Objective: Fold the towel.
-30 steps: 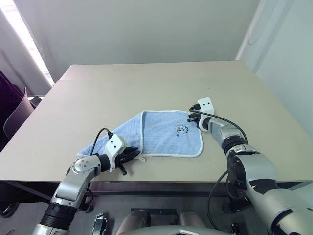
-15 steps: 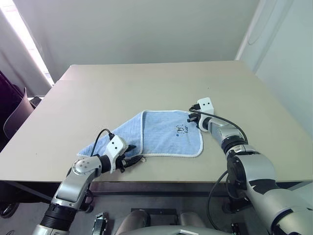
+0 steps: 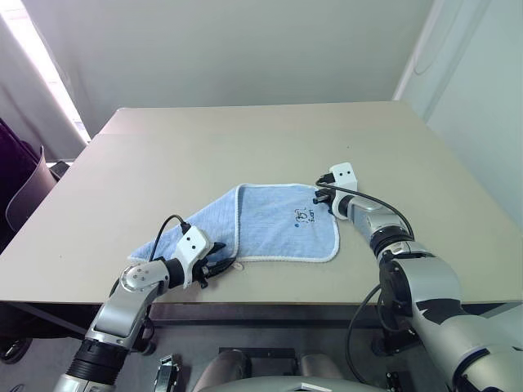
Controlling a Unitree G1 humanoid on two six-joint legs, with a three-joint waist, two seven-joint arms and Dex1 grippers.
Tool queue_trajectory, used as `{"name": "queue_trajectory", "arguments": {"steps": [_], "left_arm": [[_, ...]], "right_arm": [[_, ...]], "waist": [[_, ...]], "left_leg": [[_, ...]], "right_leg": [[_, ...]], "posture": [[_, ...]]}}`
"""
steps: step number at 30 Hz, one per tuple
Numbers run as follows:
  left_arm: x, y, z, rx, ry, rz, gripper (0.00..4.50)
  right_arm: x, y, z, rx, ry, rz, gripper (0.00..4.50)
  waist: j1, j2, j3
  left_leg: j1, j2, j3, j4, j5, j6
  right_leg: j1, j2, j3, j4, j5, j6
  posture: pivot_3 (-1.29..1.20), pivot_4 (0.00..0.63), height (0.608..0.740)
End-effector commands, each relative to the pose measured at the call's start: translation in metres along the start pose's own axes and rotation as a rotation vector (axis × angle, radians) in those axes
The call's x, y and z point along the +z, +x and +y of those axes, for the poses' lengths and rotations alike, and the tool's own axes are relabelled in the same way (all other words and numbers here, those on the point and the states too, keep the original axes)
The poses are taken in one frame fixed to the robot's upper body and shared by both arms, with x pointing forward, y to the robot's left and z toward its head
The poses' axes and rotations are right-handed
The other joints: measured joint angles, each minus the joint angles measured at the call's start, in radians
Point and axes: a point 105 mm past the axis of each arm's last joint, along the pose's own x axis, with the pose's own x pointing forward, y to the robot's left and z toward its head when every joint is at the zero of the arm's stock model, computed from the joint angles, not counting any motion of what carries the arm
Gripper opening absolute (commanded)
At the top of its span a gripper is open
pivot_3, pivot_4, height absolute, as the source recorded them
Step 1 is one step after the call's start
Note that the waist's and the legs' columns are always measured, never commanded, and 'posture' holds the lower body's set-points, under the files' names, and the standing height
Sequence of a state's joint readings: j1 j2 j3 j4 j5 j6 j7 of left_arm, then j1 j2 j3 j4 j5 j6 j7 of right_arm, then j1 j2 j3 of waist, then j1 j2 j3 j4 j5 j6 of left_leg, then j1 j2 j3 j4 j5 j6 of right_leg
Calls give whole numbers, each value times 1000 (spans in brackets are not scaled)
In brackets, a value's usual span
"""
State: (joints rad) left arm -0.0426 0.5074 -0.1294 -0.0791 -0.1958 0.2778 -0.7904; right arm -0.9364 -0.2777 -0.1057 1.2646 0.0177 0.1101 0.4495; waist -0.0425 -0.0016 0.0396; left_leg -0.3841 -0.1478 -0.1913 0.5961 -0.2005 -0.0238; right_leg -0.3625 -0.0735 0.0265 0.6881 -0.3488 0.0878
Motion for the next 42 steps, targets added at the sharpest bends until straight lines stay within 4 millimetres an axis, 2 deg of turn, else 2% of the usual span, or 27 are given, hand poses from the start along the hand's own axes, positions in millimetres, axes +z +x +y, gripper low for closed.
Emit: {"name": "queue_trajectory", "arguments": {"steps": [1, 3, 4, 8, 10, 14, 19, 23, 27, 30, 33, 38, 40, 42], "left_arm": [[10, -3, 0, -7, 24, -36, 911], [12, -5, 2, -4, 7, -55, 205], [15, -6, 3, -4, -7, -73, 53], [30, -15, 18, 50, -85, -143, 53], [31, -25, 34, 119, -99, -138, 53], [49, -56, 63, 214, -178, -220, 53], [61, -104, 115, 409, -199, -266, 53], [70, -126, 170, 617, -153, -262, 53], [74, -123, 209, 755, -126, -240, 53], [92, -105, 230, 792, -100, -244, 53], [120, -89, 238, 798, -60, -297, 53], [161, -85, 249, 891, 16, -315, 53], [173, -90, 250, 905, 60, -325, 53], [181, -93, 249, 893, 124, -325, 53]], "right_arm": [[12, -1, -4, -19, 7, -40, 0], [12, -1, -4, -17, 7, -41, 0], [12, -1, -3, -16, 6, -41, 0], [11, -1, -2, -13, 6, -42, 0], [11, -1, -2, -12, 8, -43, 0], [18, -2, -3, -6, 8, -76, 0], [55, -10, -11, 0, 84, -239, 0], [95, -22, -24, -5, 190, -392, 0], [116, -26, -25, -26, 131, -427, 0], [145, -29, -18, -40, 34, -474, 0], [172, -36, -15, -77, -36, -543, 0], [219, -61, -23, -149, -67, -695, 0], [228, -69, -23, -127, -73, -739, 0], [226, -70, -21, -73, -81, -750, 0]], "waist": [[0, 0, 0], [0, 0, 0], [0, 0, 0], [-1, 0, 0], [-1, 0, 0], [-2, 0, 0], [-1, 0, 1], [1, 0, 1], [-3, -1, 1], [-4, -2, 1], [-8, -2, 1], [-31, -3, 1], [-39, -4, 2], [-51, -4, 1]], "left_leg": [[0, 0, 0, 0, 0, 0], [0, 0, 0, 0, 0, 0], [0, 0, 0, 0, 0, 0], [0, 0, 0, 0, 0, 0], [0, 0, 0, 0, 0, 0], [0, 1, 0, 0, 0, 0], [-1, 1, 0, 0, 0, 0], [-1, 0, -1, 0, 0, -1], [-2, 1, -1, 0, 1, -1], [-4, 1, -1, -1, 1, -2], [-9, 0, -1, -1, 3, -6], [-13, -1, 0, -1, 4, -6], [-15, -1, 0, -1, 4, -6], [-15, -1, 0, -2, 4, -6]], "right_leg": [[0, 0, 0, 0, 0, 0], [0, 0, 0, 0, 0, 0], [0, 0, 0, 0, 0, 0], [0, 0, 0, 0, 0, 0], [0, 0, 0, 0, 0, 0], [0, 0, 0, 0, 0, 0], [-1, 1, 0, 0, 0, -1], [-1, 1, 0, -1, 0, 0], [-3, 1, 0, -1, 1, 0], [-5, 1, 0, -1, 3, 4], [-10, 1, 0, 0, 5, 5], [-10, -2, 0, -1, 6, 6], [-11, -2, 0, 0, 6, 6], [-12, -2, 0, 0, 6, 7]], "posture": [[0, 0, 740], [0, 0, 740], [0, 0, 740], [0, 0, 740], [0, 0, 740], [0, 0, 740], [0, 0, 740], [0, 0, 740], [0, 0, 740], [0, 0, 740], [0, 0, 740], [0, 0, 740], [0, 0, 740], [0, 0, 740]]}}
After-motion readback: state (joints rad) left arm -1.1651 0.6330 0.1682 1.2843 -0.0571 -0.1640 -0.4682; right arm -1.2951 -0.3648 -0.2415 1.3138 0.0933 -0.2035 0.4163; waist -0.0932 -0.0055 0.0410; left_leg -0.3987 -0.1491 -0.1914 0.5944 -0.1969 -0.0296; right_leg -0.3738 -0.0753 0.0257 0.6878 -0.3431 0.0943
